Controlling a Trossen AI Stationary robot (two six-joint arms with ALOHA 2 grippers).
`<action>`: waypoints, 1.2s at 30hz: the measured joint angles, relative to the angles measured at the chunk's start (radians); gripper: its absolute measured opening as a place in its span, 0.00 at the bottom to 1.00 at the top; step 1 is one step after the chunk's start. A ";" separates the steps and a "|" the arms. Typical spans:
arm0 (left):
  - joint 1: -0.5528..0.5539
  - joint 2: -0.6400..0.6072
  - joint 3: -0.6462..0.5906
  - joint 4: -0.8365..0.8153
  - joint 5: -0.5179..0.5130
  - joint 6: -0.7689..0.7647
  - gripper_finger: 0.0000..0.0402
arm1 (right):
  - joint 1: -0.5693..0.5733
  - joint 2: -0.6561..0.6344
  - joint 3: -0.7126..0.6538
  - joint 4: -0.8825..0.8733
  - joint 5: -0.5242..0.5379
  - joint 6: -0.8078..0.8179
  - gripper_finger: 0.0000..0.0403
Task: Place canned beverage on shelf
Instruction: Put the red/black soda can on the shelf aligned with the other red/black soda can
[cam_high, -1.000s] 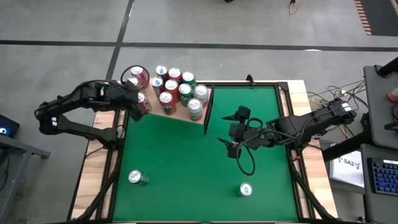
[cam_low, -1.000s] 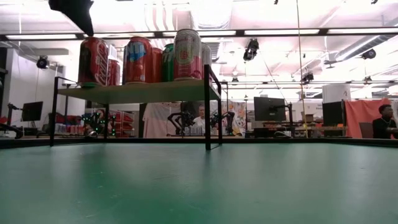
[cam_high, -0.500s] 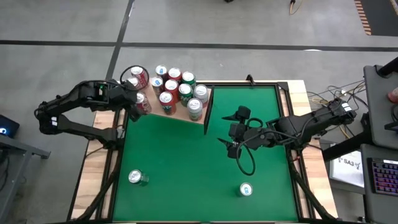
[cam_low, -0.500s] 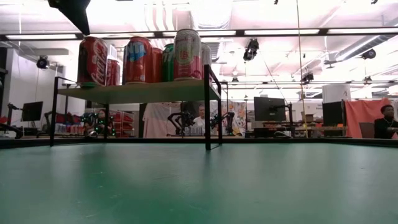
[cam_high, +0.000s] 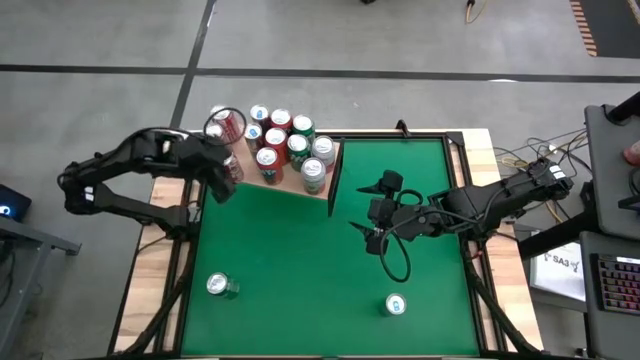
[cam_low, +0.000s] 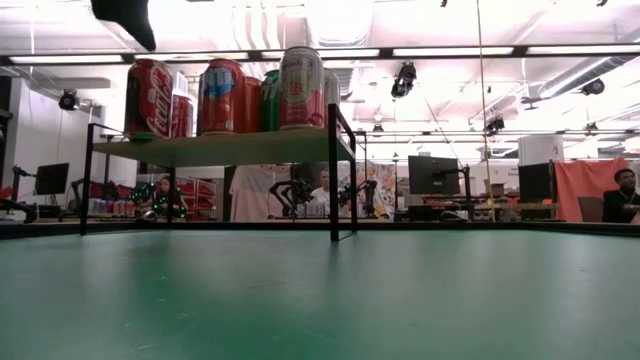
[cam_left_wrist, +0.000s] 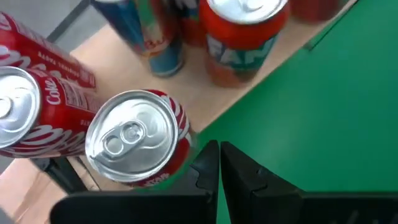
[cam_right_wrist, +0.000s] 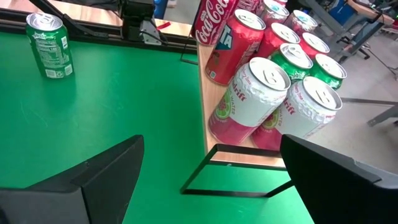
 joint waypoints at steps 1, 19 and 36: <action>0.000 0.007 -0.010 0.000 -0.009 -0.002 0.00 | 0.000 0.000 0.000 0.000 0.000 -0.003 0.91; 0.001 0.013 -0.056 -0.119 -0.135 -0.171 0.00 | 0.000 0.000 0.000 0.000 0.000 -0.010 0.91; 0.004 0.007 -0.054 0.097 -0.241 -0.165 0.00 | 0.000 0.000 -0.009 0.000 0.000 -0.012 0.91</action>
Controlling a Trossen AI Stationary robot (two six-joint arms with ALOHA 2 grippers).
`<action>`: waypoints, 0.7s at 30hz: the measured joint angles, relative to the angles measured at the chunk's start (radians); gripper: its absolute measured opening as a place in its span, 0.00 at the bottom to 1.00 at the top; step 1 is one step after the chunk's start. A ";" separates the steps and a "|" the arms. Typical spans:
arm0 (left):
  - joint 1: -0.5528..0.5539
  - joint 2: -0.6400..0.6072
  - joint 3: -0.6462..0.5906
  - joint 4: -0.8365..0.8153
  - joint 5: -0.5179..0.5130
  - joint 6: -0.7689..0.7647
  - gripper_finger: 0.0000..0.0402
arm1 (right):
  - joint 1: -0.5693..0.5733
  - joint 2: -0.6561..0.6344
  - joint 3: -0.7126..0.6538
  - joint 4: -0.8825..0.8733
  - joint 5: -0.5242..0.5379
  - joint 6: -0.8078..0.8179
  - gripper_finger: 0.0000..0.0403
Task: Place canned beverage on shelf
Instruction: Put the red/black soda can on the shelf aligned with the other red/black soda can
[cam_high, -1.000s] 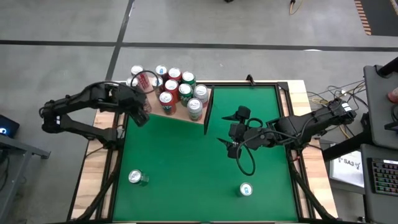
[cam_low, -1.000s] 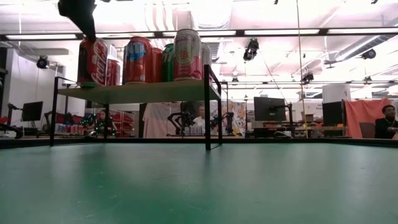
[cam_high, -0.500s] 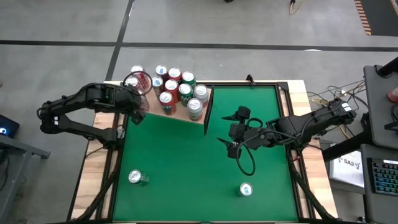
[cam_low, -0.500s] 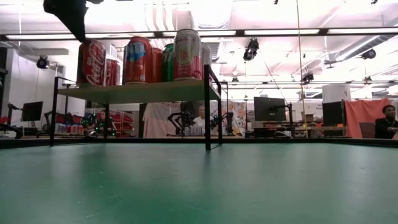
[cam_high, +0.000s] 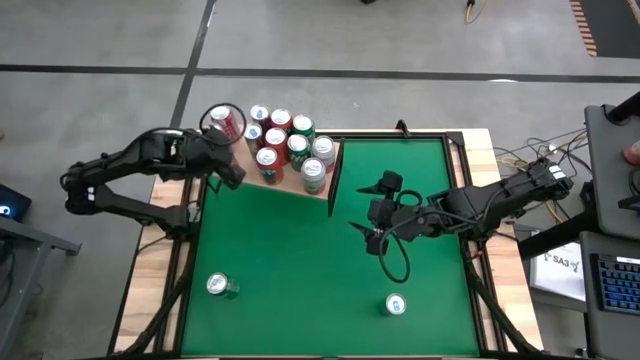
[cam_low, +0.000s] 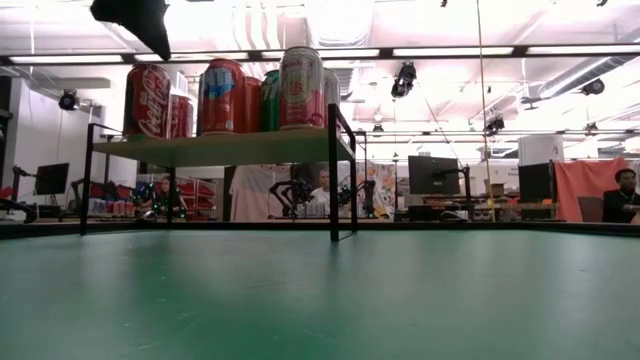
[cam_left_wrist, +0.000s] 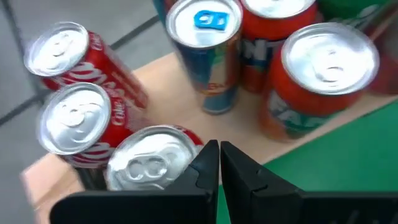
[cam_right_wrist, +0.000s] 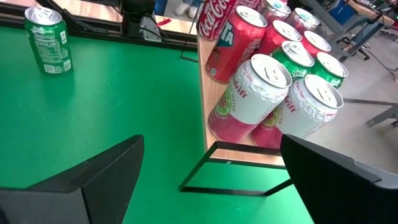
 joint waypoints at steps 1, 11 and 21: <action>0.000 0.007 0.000 -0.008 -0.015 0.000 0.00 | 0.000 0.000 -0.002 0.000 0.000 0.001 0.91; 0.000 0.033 -0.001 -0.010 -0.040 0.029 0.00 | 0.000 0.000 -0.014 -0.001 0.000 0.010 0.91; 0.000 0.003 -0.001 -0.039 -0.073 0.061 0.00 | 0.000 0.000 -0.014 0.000 0.000 0.016 0.91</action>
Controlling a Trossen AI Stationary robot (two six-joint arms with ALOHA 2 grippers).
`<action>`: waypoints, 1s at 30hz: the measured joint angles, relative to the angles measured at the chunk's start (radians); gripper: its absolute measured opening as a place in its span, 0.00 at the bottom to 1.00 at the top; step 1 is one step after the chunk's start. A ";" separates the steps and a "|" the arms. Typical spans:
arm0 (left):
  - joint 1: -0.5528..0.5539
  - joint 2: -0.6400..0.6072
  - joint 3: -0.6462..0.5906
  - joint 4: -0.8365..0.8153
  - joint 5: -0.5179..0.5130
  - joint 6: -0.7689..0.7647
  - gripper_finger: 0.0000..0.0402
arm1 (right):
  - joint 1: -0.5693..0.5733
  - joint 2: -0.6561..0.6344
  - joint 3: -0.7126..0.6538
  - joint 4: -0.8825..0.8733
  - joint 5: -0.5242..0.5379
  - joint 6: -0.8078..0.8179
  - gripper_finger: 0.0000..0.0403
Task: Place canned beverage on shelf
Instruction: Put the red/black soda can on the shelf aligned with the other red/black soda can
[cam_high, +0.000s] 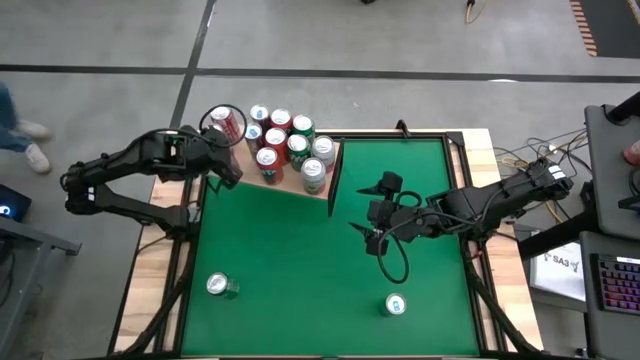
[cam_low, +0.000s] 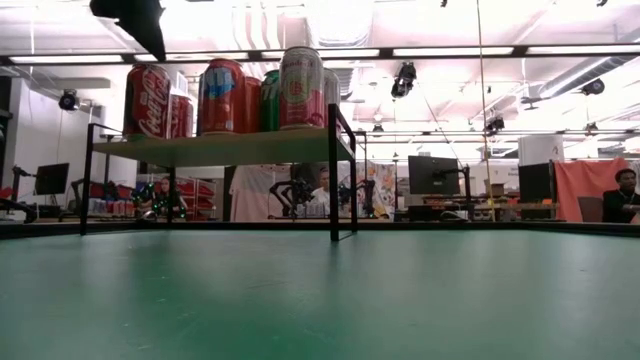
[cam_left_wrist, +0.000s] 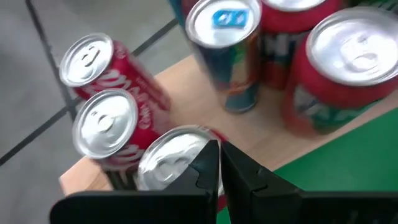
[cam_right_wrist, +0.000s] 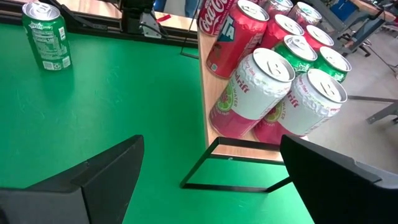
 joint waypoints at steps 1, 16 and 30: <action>0.000 0.000 0.000 -0.014 -0.005 -0.002 0.00 | 0.000 0.000 0.000 0.000 0.000 0.000 0.91; 0.000 0.005 -0.003 -0.019 0.015 -0.018 0.00 | 0.000 0.000 -0.005 -0.002 0.000 0.008 0.91; 0.000 0.006 -0.016 -0.016 0.041 -0.020 0.00 | 0.000 0.000 -0.007 -0.004 0.000 0.006 0.91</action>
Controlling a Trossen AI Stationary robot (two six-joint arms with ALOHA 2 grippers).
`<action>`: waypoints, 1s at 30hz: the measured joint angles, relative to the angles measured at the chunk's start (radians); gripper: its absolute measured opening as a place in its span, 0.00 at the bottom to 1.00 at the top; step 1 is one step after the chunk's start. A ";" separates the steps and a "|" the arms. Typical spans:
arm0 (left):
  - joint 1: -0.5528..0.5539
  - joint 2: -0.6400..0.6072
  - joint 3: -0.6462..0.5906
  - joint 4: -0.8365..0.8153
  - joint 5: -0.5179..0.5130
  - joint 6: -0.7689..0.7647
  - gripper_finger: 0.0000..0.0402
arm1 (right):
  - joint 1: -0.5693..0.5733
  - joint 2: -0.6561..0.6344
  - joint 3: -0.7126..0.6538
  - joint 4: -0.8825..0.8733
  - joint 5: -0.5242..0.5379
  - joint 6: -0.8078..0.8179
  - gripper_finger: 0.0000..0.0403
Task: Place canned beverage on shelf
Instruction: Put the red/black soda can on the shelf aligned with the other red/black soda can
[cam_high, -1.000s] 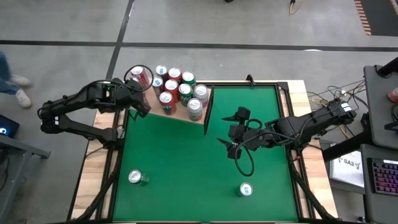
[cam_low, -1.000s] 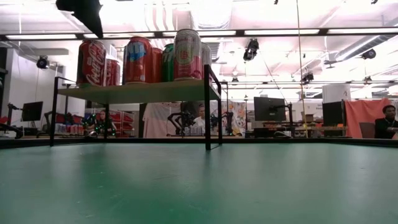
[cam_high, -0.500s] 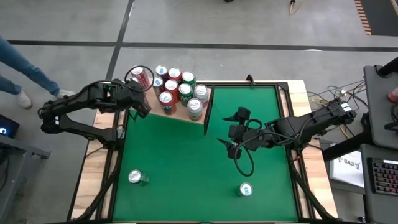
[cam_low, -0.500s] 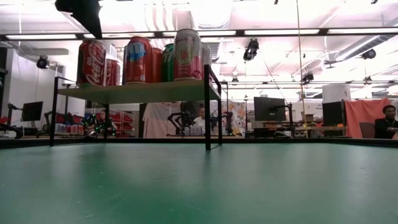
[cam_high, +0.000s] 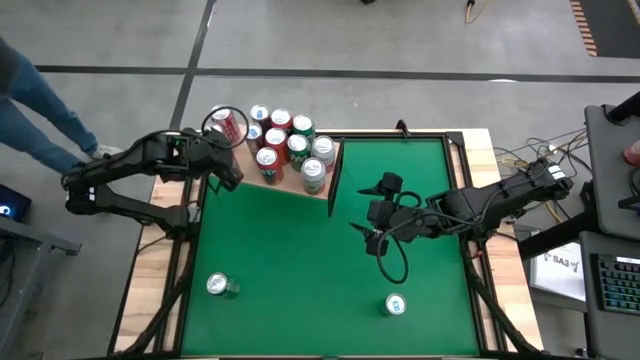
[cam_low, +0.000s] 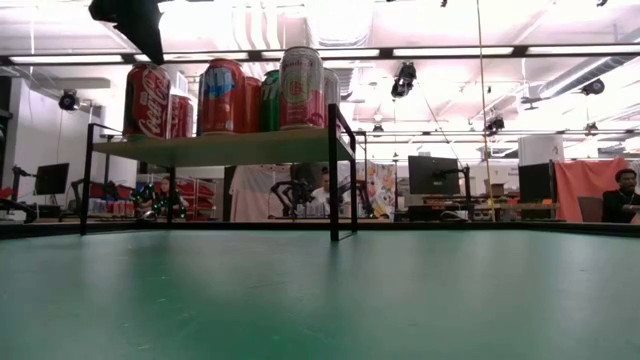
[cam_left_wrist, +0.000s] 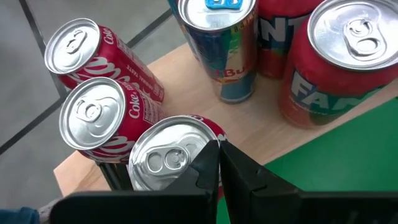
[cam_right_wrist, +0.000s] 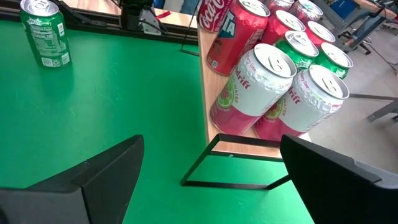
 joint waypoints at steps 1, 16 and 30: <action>0.000 0.000 0.000 0.000 0.006 0.000 0.00 | 0.000 0.000 0.000 0.000 0.000 0.000 0.91; 0.000 -0.032 -0.001 -0.018 0.059 -0.007 0.00 | 0.000 0.000 -0.002 0.000 0.000 0.000 0.91; 0.000 -0.017 -0.002 0.100 0.023 0.000 0.00 | 0.000 0.000 -0.003 0.002 0.000 -0.002 0.91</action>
